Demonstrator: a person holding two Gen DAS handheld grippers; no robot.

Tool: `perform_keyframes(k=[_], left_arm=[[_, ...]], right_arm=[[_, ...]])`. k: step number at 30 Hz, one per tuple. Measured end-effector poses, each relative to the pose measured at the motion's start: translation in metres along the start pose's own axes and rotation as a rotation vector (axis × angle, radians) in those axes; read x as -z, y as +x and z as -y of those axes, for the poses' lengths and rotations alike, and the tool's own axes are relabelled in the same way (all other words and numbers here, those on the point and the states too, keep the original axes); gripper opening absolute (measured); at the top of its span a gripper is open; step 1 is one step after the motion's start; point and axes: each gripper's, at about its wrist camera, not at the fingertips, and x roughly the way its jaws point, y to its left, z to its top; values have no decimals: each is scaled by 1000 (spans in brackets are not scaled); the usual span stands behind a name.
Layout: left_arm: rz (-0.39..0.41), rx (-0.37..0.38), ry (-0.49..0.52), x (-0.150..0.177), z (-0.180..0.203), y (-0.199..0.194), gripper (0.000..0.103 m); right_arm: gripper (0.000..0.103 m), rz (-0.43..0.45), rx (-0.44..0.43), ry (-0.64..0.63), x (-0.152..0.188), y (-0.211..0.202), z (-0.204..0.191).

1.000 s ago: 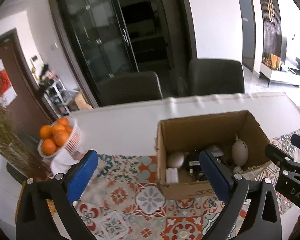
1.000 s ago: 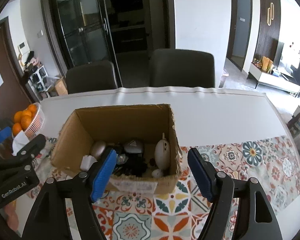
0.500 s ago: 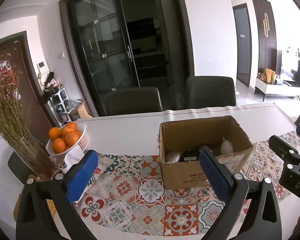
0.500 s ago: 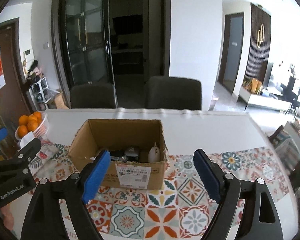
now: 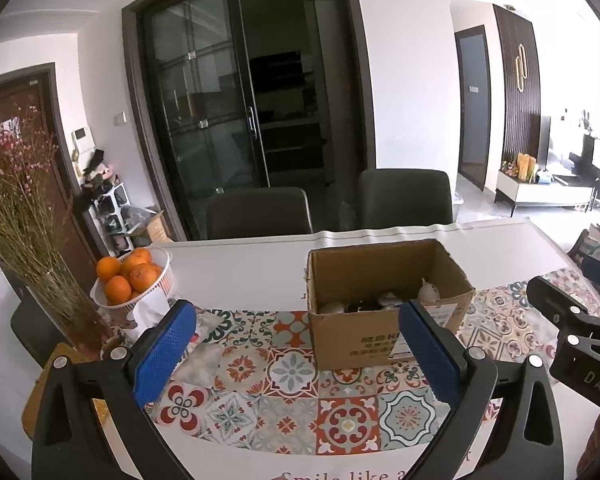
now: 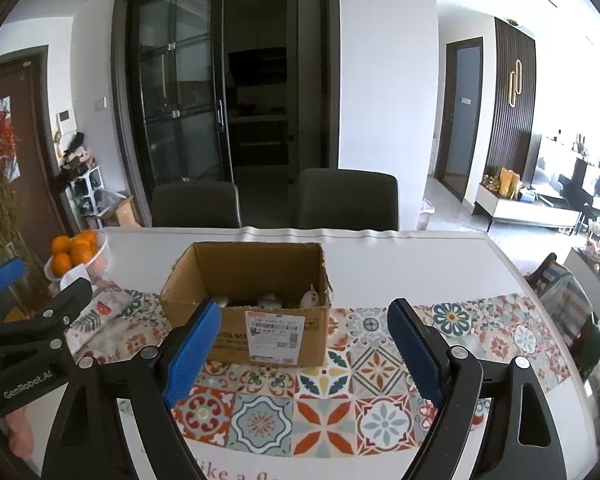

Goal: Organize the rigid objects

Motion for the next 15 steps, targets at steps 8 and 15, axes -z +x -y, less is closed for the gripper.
perform_keyframes(k=[8,15], left_arm=[[42,12,-2,-3,-3,-19,103],[58,12,-5,-4,-4,-27,103]], right_arm=[[86,32,-12,4,0,-17,0],[86,59,-5,-6,-1,-28,-1]])
